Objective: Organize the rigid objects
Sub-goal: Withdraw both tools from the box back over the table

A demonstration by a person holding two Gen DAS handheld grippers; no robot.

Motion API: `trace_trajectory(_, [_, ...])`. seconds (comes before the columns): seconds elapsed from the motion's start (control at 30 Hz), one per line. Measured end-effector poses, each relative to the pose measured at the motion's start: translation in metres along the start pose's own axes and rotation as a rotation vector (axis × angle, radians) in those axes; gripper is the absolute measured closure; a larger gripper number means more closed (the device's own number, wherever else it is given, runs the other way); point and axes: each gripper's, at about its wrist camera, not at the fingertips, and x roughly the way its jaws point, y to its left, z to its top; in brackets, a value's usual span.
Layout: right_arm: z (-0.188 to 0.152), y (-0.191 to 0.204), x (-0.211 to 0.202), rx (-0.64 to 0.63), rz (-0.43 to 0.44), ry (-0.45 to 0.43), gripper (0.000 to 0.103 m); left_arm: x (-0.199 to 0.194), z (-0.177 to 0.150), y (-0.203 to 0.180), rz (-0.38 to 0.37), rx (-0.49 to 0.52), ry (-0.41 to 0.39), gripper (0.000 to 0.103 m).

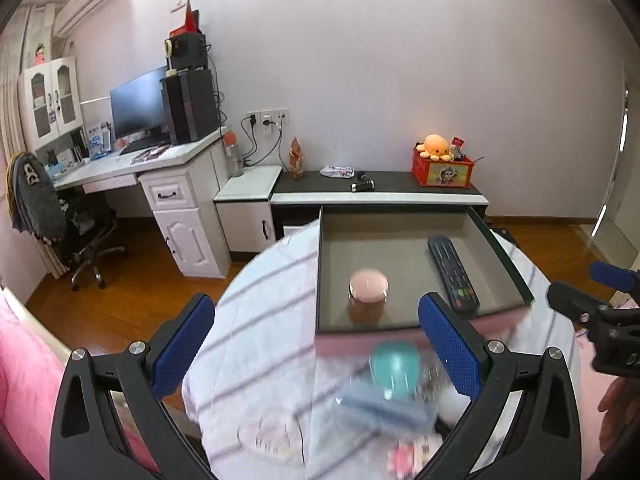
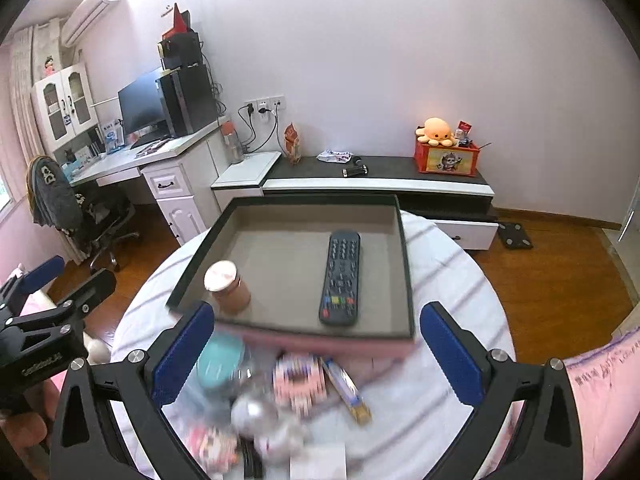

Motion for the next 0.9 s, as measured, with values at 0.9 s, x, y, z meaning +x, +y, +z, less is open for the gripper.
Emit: trace_trajectory(0.9, [-0.122, -0.007, -0.015, -0.012, -0.026, 0.164, 0.003, -0.028, -0.144, -0.031, -0.104, 0.052, 0.170, 0.000])
